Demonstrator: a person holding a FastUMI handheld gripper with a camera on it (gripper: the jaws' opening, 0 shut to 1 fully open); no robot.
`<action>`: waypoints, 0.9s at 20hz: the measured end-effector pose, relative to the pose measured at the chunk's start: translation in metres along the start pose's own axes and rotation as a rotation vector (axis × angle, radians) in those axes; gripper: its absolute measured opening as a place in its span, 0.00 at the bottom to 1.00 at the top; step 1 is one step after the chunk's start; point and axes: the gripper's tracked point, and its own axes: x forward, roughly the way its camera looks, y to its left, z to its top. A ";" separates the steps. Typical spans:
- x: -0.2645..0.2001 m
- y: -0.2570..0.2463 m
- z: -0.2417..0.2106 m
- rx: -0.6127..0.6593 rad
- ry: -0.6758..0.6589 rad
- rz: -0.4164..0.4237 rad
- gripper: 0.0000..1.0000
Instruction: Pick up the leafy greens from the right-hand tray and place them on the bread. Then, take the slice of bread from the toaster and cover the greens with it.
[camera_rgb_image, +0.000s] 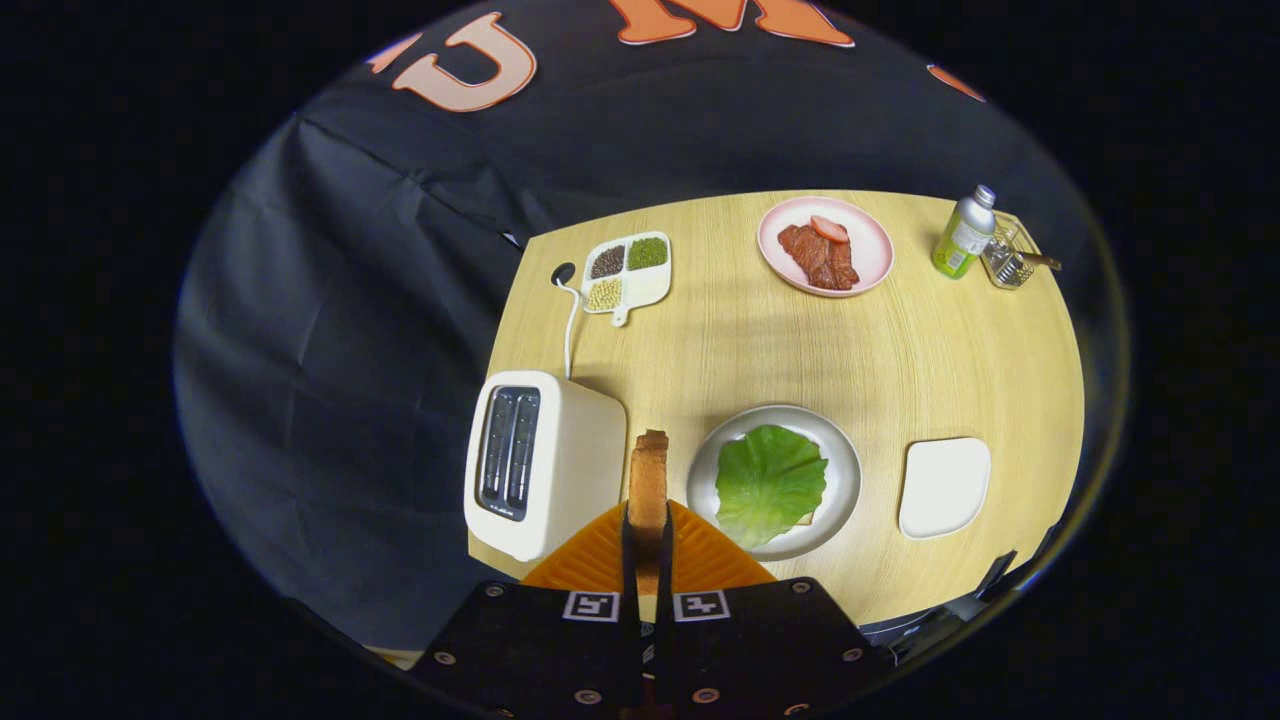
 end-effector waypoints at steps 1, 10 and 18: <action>0.008 -0.007 -0.003 -0.006 0.008 0.006 0.05; 0.071 -0.059 -0.019 -0.016 0.078 0.043 0.06; 0.098 -0.110 -0.016 0.002 0.090 0.082 0.09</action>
